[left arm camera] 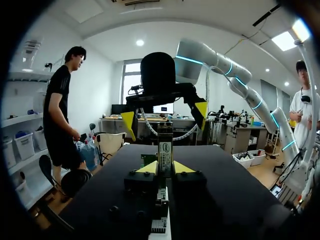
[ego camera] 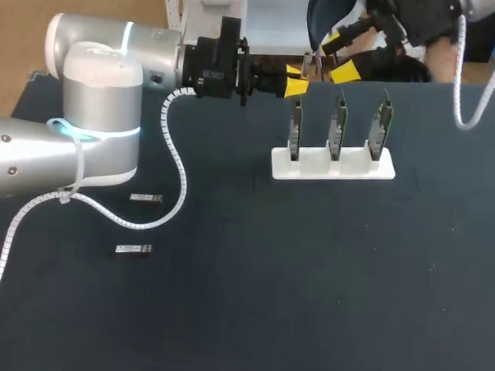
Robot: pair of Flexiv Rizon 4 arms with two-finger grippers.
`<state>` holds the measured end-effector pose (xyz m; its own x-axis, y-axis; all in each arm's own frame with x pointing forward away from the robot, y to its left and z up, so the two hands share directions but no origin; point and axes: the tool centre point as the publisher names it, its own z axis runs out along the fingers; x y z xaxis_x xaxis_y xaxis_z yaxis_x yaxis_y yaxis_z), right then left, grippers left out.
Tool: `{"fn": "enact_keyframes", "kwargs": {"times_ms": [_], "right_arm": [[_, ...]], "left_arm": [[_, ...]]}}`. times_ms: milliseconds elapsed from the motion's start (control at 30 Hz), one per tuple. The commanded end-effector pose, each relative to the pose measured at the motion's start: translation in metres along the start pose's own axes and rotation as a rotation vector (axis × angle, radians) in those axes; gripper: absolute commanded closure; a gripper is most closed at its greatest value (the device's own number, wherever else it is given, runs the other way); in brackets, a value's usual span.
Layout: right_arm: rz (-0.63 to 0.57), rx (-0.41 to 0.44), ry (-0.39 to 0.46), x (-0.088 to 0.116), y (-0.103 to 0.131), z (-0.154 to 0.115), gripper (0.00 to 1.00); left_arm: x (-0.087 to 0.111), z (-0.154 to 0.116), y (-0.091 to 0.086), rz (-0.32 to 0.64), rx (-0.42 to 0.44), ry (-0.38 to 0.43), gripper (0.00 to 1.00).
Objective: Pick up the optical module with the left hand, and insert it into the network port with the right hand.
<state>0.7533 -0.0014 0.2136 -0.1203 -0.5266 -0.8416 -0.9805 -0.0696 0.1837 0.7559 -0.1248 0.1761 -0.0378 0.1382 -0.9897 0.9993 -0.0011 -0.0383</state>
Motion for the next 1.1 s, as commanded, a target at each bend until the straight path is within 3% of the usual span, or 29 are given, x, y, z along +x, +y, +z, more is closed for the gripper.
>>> {"fn": "enact_keyframes", "kwargs": {"times_ms": [33,233,1100], "right_arm": [[0.016,0.022,-0.007,-0.001,-0.005,0.004,0.0],[0.04,0.096,-0.029,-0.003,-0.007,0.005,0.0],[0.031,0.104,-0.015,-0.014,0.0,0.021,0.0]], "left_arm": [[0.0,0.0,-0.001,0.001,-0.005,-0.001,1.0],[0.0,0.0,-0.001,0.001,-0.005,-0.001,1.0],[0.0,0.0,-0.001,0.001,-0.005,-0.001,1.0]]}}
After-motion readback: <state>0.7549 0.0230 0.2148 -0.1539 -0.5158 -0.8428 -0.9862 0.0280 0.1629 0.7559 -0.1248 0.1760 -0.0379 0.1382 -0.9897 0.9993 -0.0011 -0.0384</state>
